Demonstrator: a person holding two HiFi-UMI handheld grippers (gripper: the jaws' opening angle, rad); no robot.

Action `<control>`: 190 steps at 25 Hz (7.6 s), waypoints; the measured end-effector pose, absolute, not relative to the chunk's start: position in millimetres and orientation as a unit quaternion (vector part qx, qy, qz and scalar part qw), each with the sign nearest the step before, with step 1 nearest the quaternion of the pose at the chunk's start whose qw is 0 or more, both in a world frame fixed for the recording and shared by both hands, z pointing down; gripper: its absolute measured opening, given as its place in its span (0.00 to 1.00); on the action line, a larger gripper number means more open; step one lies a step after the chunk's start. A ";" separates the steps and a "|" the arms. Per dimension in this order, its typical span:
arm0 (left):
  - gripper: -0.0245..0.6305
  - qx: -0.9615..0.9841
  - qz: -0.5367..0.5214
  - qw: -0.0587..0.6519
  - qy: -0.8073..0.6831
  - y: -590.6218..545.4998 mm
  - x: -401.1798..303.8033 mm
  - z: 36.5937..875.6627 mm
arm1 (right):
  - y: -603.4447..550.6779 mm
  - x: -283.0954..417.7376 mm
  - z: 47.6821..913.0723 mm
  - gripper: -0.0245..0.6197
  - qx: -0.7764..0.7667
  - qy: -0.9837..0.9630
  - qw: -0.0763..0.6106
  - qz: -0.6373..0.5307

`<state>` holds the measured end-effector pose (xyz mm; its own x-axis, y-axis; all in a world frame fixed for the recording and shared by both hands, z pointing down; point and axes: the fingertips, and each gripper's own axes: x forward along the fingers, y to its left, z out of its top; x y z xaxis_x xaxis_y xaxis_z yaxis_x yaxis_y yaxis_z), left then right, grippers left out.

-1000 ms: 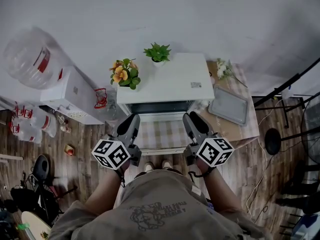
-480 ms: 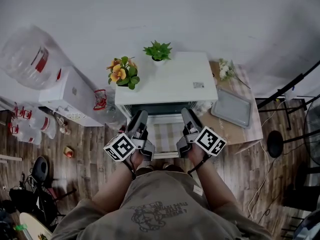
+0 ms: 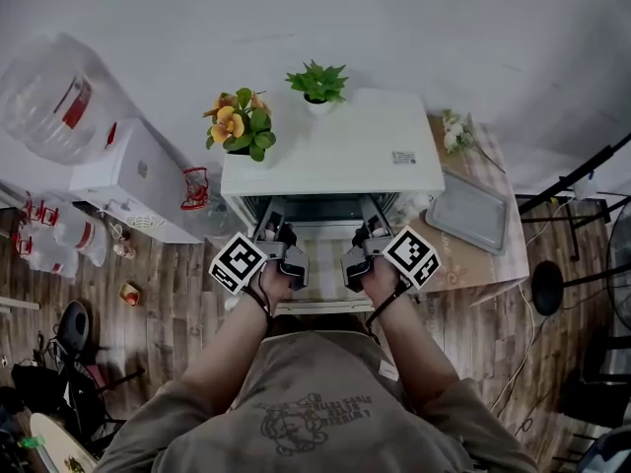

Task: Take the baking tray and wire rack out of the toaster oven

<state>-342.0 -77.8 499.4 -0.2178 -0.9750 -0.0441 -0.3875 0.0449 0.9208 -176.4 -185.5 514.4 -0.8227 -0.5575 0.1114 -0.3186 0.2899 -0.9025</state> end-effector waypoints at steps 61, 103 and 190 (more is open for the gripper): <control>0.04 0.455 -0.527 0.361 -0.620 -56.7 -344.3 520.7 | -166.1 -186.7 528.5 0.08 -0.245 0.714 0.184 -0.629; 0.05 0.499 -0.516 0.418 -0.557 59.9 -255.3 488.7 | -31.0 -98.3 502.2 0.08 -0.230 0.717 0.144 -0.642; 0.07 0.619 -0.222 0.617 -0.432 -151.7 24.8 651.6 | -158.7 211.0 659.7 0.08 -0.520 0.580 0.234 -0.582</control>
<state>24.8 -151.7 651.6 0.5281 -0.8088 0.2587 -0.2616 0.1348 0.9557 211.0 -158.7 659.7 -0.3491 -0.8757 0.3336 -0.3310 -0.2179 -0.9181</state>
